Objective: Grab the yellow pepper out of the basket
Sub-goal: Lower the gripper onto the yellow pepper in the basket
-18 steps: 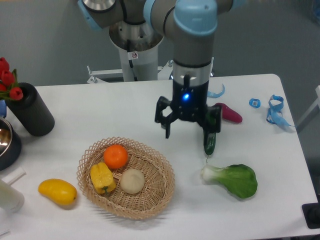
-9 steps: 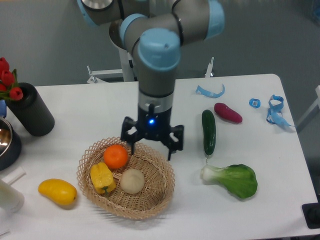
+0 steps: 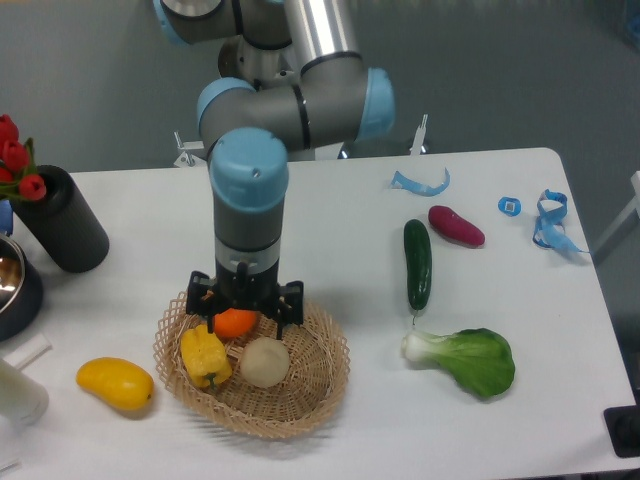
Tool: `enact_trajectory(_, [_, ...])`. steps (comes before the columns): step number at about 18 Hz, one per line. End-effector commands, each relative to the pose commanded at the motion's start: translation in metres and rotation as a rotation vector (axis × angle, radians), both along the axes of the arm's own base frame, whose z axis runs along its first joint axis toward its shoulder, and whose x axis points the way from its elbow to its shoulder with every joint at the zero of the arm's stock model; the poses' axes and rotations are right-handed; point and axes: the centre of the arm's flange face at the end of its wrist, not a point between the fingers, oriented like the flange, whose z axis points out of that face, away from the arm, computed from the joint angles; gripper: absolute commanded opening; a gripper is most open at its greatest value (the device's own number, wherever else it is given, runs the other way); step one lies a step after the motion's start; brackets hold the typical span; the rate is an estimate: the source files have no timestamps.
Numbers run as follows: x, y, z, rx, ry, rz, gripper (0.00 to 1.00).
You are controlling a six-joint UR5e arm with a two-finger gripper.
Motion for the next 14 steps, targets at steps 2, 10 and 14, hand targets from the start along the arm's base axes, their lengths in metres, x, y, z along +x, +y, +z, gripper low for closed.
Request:
enact_trajectory(2, [0.013, 0.006, -0.007, -0.011, -0.009, -0.009, 1.0])
enact_trajectory(10, [0.029, 0.023, -0.042, -0.048, -0.028, -0.022, 1.0])
enact_trajectory(14, [0.038, 0.027, -0.056, -0.049, -0.014, -0.032, 1.0])
